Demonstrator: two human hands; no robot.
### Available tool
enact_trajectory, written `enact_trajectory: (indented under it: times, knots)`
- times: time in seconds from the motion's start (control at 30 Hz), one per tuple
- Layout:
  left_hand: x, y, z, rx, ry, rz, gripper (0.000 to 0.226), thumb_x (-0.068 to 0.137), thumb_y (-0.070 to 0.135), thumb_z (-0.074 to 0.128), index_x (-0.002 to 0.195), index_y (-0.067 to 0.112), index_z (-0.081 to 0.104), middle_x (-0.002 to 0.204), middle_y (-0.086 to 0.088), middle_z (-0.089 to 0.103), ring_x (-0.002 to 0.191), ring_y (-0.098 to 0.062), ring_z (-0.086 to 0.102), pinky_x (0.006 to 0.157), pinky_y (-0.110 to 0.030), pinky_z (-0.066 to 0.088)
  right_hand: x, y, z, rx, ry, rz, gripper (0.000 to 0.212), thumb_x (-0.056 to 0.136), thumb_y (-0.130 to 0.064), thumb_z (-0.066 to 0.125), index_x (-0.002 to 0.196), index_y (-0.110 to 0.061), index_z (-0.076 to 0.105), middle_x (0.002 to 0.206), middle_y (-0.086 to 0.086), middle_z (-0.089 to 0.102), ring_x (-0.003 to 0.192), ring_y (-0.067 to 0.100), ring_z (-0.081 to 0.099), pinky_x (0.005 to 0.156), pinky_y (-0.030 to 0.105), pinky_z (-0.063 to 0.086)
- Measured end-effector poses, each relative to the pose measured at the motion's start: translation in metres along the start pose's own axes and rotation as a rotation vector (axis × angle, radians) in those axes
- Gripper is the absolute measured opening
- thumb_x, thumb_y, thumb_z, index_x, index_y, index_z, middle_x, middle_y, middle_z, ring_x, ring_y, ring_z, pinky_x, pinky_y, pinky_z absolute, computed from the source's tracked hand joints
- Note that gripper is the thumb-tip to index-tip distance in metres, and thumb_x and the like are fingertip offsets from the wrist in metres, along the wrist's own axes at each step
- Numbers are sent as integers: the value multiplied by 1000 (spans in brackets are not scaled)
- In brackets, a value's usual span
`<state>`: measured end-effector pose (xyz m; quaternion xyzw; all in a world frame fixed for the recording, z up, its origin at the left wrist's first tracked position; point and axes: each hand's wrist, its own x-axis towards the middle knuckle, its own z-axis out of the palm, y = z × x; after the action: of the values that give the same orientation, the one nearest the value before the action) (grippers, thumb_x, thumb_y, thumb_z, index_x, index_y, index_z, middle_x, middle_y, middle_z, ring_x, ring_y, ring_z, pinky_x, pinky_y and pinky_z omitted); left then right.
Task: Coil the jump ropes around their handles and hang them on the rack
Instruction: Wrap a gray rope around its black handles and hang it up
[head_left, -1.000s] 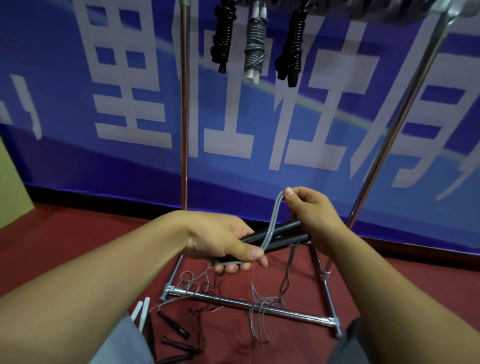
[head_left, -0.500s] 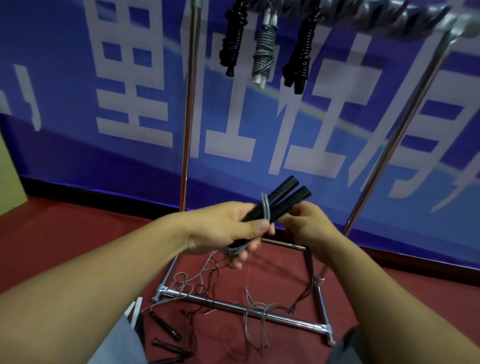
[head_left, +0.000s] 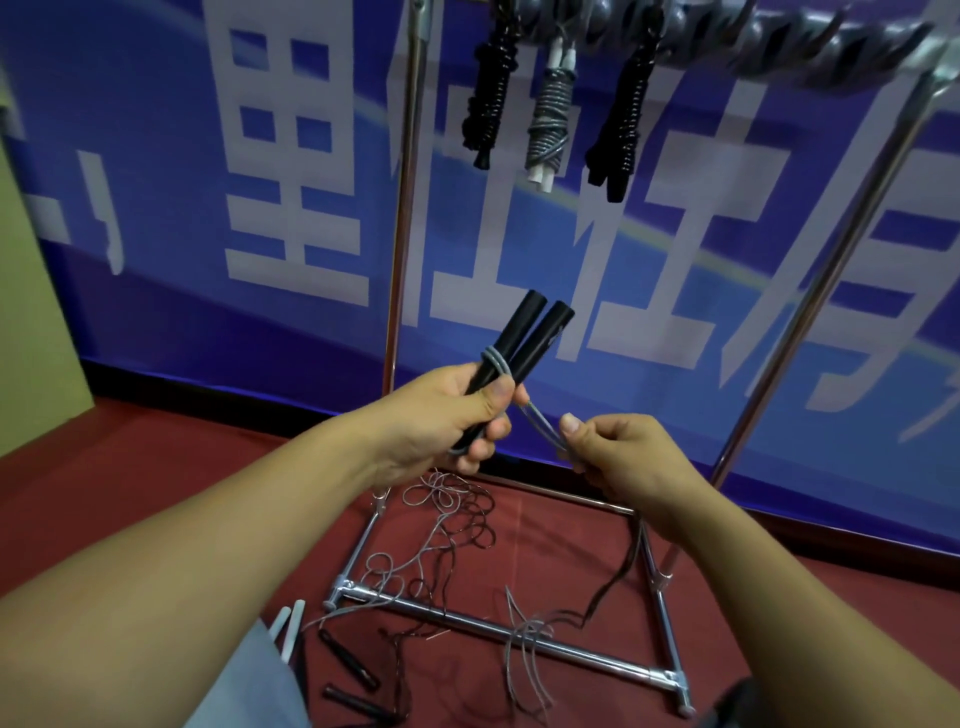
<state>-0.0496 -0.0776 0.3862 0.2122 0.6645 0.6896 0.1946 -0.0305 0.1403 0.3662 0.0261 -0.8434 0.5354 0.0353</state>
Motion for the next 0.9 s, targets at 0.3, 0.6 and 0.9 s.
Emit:
enact_trajectory:
  times: [0.3, 0.6, 0.9]
  knots:
    - [8, -4, -17, 46, 124, -61, 26, 104, 33, 48, 107, 10, 59, 64, 3, 50, 48, -7, 42, 43, -20, 36, -3, -5, -2, -10, 34, -80, 44, 91, -45, 64, 71, -8, 72, 46, -12, 43, 40, 1, 36, 43, 11, 31]
    - [19, -20, -28, 315, 199, -136, 27, 104, 34, 50, 105, 10, 63, 68, 1, 55, 52, -8, 48, 48, -23, 40, -10, -9, 6, -142, -30, -143, 25, 90, -35, 73, 74, -16, 72, 48, -15, 50, 44, 0, 41, 48, 12, 34]
    - [26, -30, -20, 644, 252, -102, 23, 102, 35, 53, 96, 14, 62, 70, 3, 64, 54, -10, 54, 56, -29, 47, -14, -9, 17, -310, -22, -243, 25, 85, -37, 78, 71, -20, 66, 52, -15, 54, 48, 1, 44, 50, 15, 36]
